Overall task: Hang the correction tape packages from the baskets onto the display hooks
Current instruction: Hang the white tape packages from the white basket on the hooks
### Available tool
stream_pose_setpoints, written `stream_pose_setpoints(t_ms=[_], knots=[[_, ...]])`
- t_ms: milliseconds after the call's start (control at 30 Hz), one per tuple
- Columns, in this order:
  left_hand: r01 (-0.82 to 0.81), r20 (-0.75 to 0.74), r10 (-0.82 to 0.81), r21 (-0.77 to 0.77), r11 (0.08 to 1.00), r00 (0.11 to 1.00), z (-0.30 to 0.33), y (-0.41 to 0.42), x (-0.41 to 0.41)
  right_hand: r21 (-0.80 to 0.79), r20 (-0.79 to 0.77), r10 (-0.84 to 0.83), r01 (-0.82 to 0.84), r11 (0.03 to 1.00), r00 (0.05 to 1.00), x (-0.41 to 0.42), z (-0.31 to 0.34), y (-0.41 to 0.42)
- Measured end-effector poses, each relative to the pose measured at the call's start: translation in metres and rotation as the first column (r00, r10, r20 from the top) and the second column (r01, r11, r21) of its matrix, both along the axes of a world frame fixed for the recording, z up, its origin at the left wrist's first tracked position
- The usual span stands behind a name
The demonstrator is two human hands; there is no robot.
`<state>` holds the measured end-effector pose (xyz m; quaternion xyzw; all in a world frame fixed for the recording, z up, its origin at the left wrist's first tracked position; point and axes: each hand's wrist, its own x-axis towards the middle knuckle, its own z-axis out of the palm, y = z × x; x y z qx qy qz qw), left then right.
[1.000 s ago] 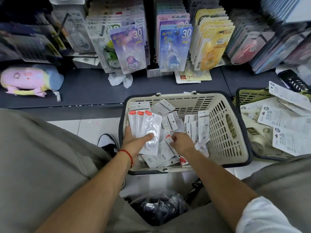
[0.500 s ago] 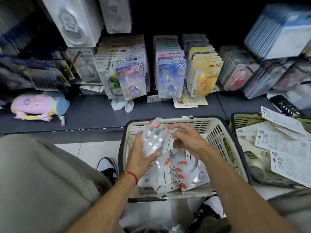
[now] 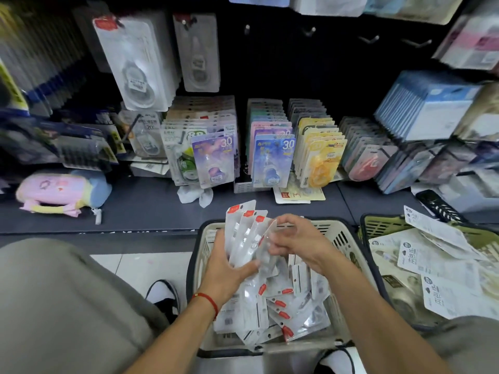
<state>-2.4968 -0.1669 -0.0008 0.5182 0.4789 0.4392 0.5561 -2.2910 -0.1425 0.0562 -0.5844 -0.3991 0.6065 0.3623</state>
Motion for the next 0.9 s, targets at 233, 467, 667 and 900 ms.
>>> stream_pose_setpoints(t_ms=[233, 467, 667, 900], knots=[[-0.116, 0.319, 0.143, -0.101, 0.988, 0.937, 0.047, 0.031, 0.001, 0.344, 0.408, -0.206, 0.059, 0.937, 0.889, -0.012, 0.041, 0.027], [-0.141, 0.403, 0.111, 0.044, 0.989, 0.908, 0.144, 0.091, -0.031, 0.467, 0.055, -0.087, 0.051, 0.883, 0.995, -0.035, 0.092, 0.044], [-0.105, 0.359, 0.028, 0.198, 0.975, 0.933, 0.204, 0.126, -0.082, 0.568, 0.029, -0.07, 0.041, 0.822, 0.997, -0.082, 0.128, 0.087], [-0.344, 0.419, 0.249, 0.168, 0.924, 0.873, 0.217, 0.139, -0.131, 0.71, 0.118, -0.233, 0.082, 0.699, 0.965, -0.12, 0.165, 0.138]])
